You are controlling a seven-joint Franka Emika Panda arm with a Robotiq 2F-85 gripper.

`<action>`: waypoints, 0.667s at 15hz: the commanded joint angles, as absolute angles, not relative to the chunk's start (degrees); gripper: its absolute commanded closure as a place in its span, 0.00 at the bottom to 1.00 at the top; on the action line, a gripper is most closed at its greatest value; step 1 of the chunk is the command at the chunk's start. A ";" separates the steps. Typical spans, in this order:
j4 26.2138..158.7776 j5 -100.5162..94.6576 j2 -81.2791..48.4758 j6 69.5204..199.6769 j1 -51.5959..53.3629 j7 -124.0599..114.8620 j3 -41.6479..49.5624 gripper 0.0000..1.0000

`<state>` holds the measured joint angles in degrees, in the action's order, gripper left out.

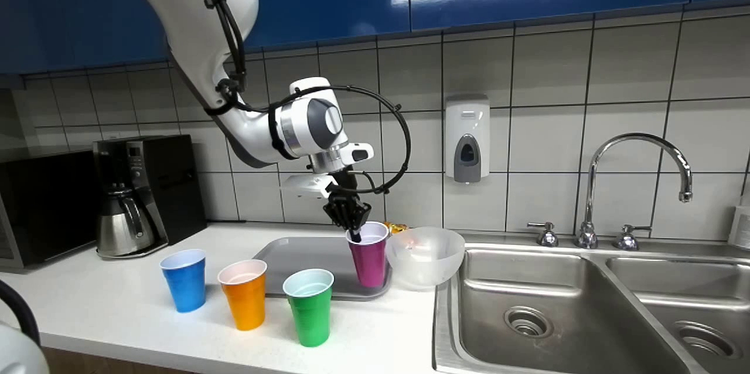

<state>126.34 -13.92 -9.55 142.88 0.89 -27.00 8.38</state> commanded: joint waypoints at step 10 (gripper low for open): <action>119.64 -14.30 -15.86 141.08 1.98 -27.69 8.26 0.99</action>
